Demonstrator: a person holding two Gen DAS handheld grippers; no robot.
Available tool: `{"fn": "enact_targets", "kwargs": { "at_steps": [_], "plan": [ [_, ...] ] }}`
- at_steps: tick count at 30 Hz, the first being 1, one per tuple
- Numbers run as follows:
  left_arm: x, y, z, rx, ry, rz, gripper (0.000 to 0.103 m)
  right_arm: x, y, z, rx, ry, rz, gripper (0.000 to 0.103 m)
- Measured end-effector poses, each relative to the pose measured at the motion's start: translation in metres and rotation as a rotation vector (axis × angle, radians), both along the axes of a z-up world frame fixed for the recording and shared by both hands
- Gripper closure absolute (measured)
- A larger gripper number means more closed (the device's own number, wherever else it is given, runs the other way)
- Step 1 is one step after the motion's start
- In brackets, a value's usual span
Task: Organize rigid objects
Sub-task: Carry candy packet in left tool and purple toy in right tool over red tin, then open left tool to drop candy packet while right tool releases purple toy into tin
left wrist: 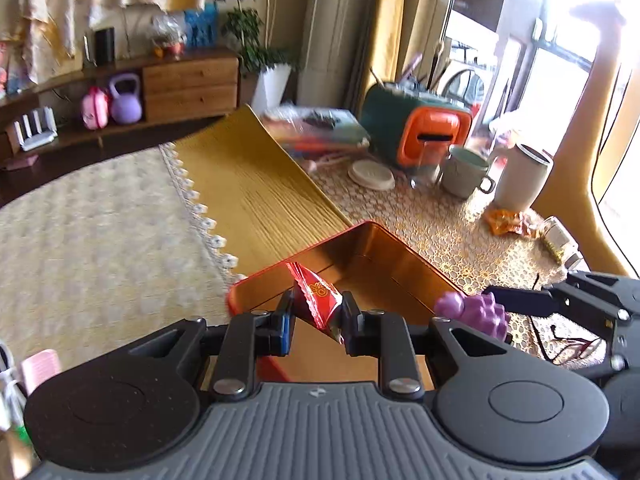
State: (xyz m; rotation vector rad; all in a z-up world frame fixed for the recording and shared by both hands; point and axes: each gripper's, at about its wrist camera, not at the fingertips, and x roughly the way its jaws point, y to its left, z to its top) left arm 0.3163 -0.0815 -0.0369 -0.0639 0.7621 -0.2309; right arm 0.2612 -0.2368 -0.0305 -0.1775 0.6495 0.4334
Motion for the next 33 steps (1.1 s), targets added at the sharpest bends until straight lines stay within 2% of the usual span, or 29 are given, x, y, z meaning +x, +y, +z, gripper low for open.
{"fn": "enact_targets", "kwargs": {
  "at_steps": [4, 8, 17, 26, 33],
  "plan": [
    [0.028, -0.016, -0.017, -0.003, 0.038, -0.008, 0.080, 0.011, -0.002, -0.015, -0.030, 0.017, -0.003, 0.042],
    [0.053, -0.033, -0.035, 0.028, 0.081, -0.030, 0.080, 0.021, -0.005, -0.026, -0.036, 0.045, -0.003, 0.042],
    [0.092, -0.059, -0.060, 0.051, 0.155, -0.045, 0.080, 0.031, 0.001, -0.043, -0.081, 0.079, 0.020, 0.042],
    [0.110, -0.073, -0.078, 0.062, 0.214, -0.059, 0.080, 0.039, -0.001, -0.055, -0.102, 0.105, 0.012, 0.041],
    [0.115, -0.079, -0.082, 0.069, 0.225, -0.065, 0.080, 0.041, 0.000, -0.060, -0.108, 0.127, 0.006, 0.041]
  ]
}}
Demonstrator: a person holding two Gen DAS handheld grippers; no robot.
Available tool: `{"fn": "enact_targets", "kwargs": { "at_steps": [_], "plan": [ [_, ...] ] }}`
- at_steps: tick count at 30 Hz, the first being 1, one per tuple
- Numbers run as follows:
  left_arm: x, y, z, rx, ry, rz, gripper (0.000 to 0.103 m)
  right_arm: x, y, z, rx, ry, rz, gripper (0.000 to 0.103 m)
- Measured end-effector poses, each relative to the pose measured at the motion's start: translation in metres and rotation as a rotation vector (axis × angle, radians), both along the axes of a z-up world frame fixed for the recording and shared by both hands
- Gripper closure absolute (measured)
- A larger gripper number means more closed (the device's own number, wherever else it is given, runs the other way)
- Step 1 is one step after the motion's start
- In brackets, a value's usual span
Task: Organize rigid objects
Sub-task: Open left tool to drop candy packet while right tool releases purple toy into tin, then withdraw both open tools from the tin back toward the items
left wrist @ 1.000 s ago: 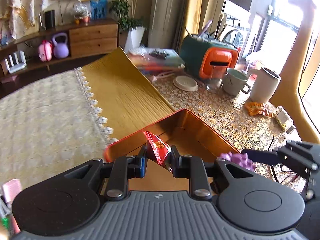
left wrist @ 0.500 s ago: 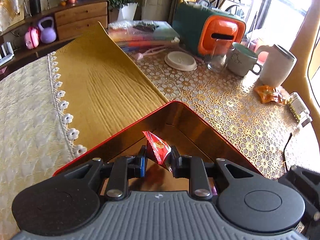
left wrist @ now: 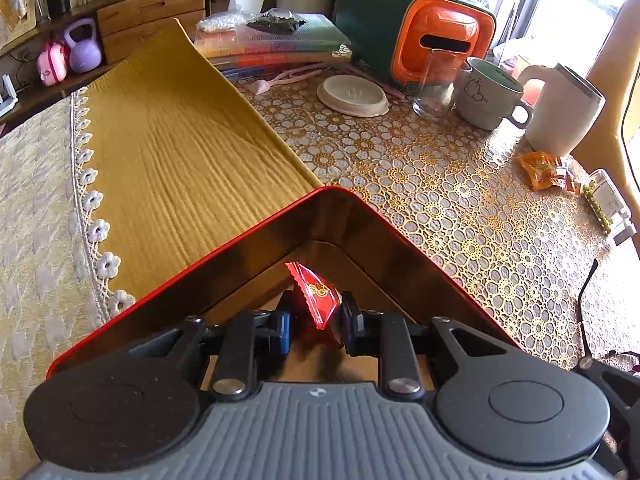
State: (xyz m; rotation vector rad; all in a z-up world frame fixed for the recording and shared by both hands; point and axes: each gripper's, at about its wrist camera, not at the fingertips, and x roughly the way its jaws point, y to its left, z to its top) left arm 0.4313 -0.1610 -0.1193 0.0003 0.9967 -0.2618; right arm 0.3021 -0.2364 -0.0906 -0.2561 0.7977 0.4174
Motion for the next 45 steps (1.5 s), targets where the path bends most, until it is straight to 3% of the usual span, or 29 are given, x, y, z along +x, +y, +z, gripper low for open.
{"fn": "enact_targets", "kwargs": {
  "at_steps": [7, 12, 13, 16, 17, 26, 41, 45],
  "plan": [
    [0.000, 0.003, 0.001, -0.011, 0.018, 0.016, 0.079, -0.002, 0.002, 0.000, -0.002, 0.003, -0.002, 0.040],
    [-0.005, 0.010, 0.005, -0.016, 0.024, 0.026, 0.072, -0.001, -0.001, 0.000, 0.003, 0.003, -0.010, 0.038],
    [-0.007, 0.012, 0.006, -0.024, 0.022, 0.023, 0.070, -0.001, -0.001, 0.001, 0.004, -0.001, -0.012, 0.034],
    [-0.014, 0.015, 0.013, -0.027, -0.005, 0.024, 0.046, -0.003, -0.001, 0.003, 0.002, -0.005, -0.018, 0.032],
    [-0.018, 0.016, 0.017, -0.033, -0.022, 0.023, 0.043, -0.005, -0.002, 0.005, 0.008, -0.010, -0.021, 0.032],
    [-0.051, 0.030, 0.051, -0.059, -0.091, 0.010, 0.040, -0.024, -0.007, 0.027, 0.064, -0.029, -0.049, 0.025],
    [-0.148, 0.090, 0.113, -0.070, -0.237, 0.047, 0.040, -0.078, -0.005, 0.071, 0.186, -0.068, -0.036, 0.015],
    [-0.176, 0.107, 0.121, -0.080, -0.271, 0.050, 0.030, -0.092, 0.000, 0.078, 0.208, -0.073, -0.017, 0.014]
  ]
}}
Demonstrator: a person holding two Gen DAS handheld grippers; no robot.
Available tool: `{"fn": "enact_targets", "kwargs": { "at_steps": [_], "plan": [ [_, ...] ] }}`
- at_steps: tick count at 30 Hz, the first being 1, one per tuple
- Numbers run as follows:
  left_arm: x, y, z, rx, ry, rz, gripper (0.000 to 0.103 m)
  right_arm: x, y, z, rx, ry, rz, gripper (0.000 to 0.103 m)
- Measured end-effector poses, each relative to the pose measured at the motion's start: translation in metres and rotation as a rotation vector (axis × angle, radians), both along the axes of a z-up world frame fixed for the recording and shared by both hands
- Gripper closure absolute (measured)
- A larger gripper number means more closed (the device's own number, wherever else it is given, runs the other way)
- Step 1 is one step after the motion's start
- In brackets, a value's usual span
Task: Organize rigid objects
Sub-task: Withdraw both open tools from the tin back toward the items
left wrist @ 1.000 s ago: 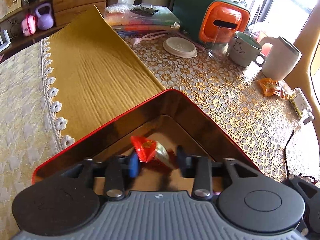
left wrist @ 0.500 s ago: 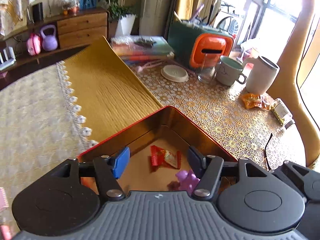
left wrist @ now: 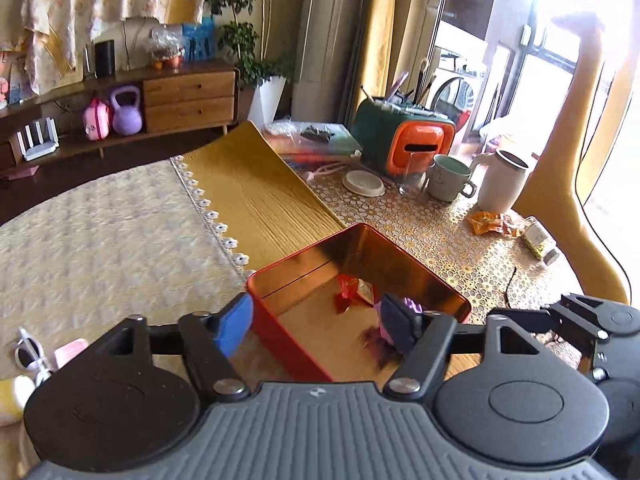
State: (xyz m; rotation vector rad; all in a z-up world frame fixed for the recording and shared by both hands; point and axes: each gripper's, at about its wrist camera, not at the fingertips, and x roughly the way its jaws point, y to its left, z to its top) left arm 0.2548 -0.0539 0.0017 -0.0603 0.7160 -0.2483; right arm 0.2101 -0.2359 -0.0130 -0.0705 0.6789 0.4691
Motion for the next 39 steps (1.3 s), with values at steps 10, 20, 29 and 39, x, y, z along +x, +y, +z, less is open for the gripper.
{"fn": "enact_targets", "kwargs": {
  "at_steps": [10, 20, 29, 39],
  "plan": [
    [-0.066, 0.054, 0.007, 0.012, -0.038, 0.041, 0.024, -0.031, 0.025, 0.008, 0.039, -0.021, 0.065, 0.005],
    [-0.122, 0.116, -0.006, 0.040, -0.085, 0.172, 0.015, -0.048, 0.061, 0.006, 0.092, -0.020, 0.142, 0.000],
    [-0.162, 0.164, -0.031, 0.092, -0.117, 0.304, 0.012, -0.047, 0.089, -0.005, 0.124, 0.035, 0.172, 0.000],
    [-0.175, 0.210, -0.075, 0.067, -0.053, 0.428, 0.012, -0.044, 0.129, -0.022, 0.085, 0.075, 0.236, 0.000]
  ]
}}
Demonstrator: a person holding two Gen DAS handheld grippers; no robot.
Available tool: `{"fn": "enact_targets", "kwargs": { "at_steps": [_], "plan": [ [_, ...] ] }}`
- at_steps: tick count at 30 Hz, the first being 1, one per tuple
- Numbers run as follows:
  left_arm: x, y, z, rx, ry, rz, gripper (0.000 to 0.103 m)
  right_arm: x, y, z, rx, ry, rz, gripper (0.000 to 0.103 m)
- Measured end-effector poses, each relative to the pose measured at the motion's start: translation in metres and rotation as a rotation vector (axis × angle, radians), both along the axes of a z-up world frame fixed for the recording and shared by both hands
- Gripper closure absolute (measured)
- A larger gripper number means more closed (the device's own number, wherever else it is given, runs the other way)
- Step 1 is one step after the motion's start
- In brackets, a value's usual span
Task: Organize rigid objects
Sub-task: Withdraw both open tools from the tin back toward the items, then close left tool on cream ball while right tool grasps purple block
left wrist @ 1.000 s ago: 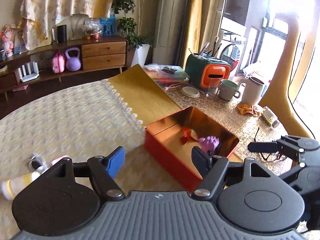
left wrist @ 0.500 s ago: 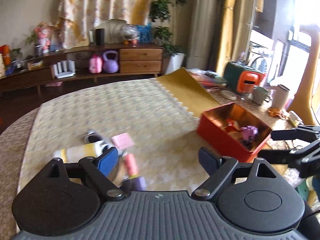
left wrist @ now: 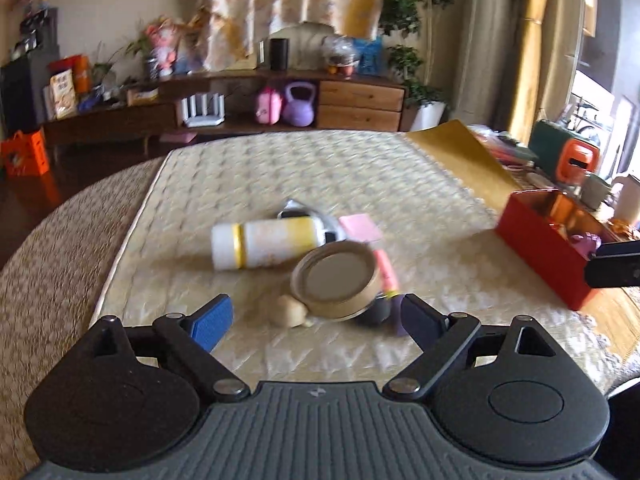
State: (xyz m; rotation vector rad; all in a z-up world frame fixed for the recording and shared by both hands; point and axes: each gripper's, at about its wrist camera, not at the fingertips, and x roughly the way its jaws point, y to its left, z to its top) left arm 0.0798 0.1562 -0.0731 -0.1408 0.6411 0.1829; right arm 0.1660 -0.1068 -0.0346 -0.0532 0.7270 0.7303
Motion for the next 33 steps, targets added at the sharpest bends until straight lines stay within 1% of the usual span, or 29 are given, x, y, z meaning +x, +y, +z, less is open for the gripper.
{"fn": "enact_targets", "kwargs": {
  "at_steps": [3, 7, 12, 17, 19, 25, 27, 29, 32, 33],
  "plan": [
    [0.004, 0.009, -0.012, -0.016, 0.013, 0.021, 0.012, 0.000, 0.014, -0.005, -0.027, 0.002, 0.033, 0.000],
    [0.009, 0.013, -0.025, 0.011, 0.023, 0.034, 0.012, 0.001, 0.030, -0.012, -0.050, 0.013, 0.072, 0.000],
    [0.017, 0.020, -0.039, 0.002, 0.027, 0.047, 0.012, 0.003, 0.049, -0.021, -0.073, 0.021, 0.121, 0.003],
    [0.026, 0.023, -0.048, -0.003, 0.032, 0.040, 0.012, 0.005, 0.068, -0.031, -0.115, 0.012, 0.172, 0.009],
    [0.030, 0.024, -0.051, -0.002, 0.036, 0.035, 0.012, 0.006, 0.076, -0.036, -0.138, 0.006, 0.183, 0.015],
    [0.038, 0.031, -0.060, -0.037, 0.049, 0.030, 0.012, 0.016, 0.095, -0.050, -0.171, 0.015, 0.201, 0.025],
    [0.038, 0.031, -0.062, -0.040, 0.043, 0.025, 0.016, 0.019, 0.100, -0.054, -0.185, 0.018, 0.209, 0.026],
    [0.038, 0.031, -0.063, -0.044, 0.042, 0.016, 0.018, 0.022, 0.105, -0.058, -0.196, 0.023, 0.212, 0.029],
    [0.039, 0.031, -0.064, -0.046, 0.039, -0.001, 0.028, 0.025, 0.111, -0.064, -0.204, 0.030, 0.221, 0.035],
    [0.039, 0.031, -0.064, -0.042, 0.036, -0.005, 0.030, 0.025, 0.113, -0.065, -0.211, 0.031, 0.224, 0.039]
  ]
}}
